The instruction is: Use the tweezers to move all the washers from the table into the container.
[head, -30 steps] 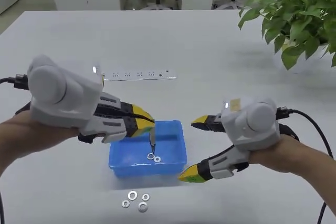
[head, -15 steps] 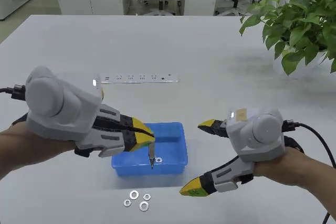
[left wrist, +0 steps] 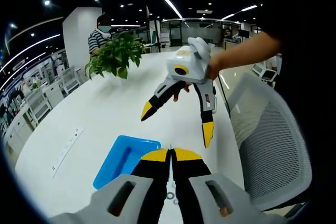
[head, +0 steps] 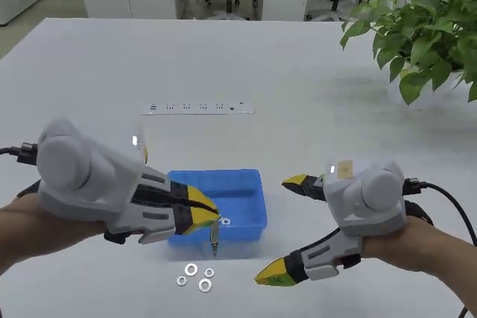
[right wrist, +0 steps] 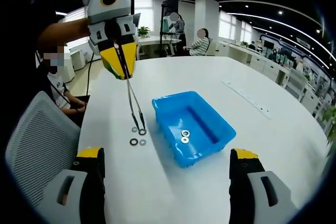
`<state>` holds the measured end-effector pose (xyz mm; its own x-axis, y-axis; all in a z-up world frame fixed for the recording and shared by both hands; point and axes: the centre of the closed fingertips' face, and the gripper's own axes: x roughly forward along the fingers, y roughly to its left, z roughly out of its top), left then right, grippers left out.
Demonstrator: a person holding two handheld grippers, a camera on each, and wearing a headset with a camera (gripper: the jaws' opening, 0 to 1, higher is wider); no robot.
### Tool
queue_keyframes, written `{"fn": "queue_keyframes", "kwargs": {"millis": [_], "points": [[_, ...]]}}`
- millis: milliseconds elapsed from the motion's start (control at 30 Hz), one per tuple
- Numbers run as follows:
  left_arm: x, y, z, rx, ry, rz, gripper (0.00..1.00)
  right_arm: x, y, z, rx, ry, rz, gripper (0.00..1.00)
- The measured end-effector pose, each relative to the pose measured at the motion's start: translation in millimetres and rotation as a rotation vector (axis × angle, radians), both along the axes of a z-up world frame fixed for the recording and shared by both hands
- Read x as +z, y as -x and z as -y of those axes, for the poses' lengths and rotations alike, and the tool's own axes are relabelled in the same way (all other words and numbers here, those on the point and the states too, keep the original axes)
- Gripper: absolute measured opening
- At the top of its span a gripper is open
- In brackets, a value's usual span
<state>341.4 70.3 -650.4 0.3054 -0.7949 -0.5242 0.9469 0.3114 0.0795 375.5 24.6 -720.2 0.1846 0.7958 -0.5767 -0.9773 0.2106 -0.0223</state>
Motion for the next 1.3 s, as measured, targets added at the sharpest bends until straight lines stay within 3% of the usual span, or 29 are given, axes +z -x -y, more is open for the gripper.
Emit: {"fn": "queue_keyframes", "kwargs": {"millis": [567,1300], "points": [[-20.7,17.3,-1.0,0.004,-0.02,-0.036,0.06,-13.5,20.7,-4.2,0.031,0.019,-0.028,1.0],[-42.1,23.2,-5.8,0.016,-0.045,-0.061,0.06,-24.9,38.8,-9.5,0.074,0.053,-0.055,0.97]]}}
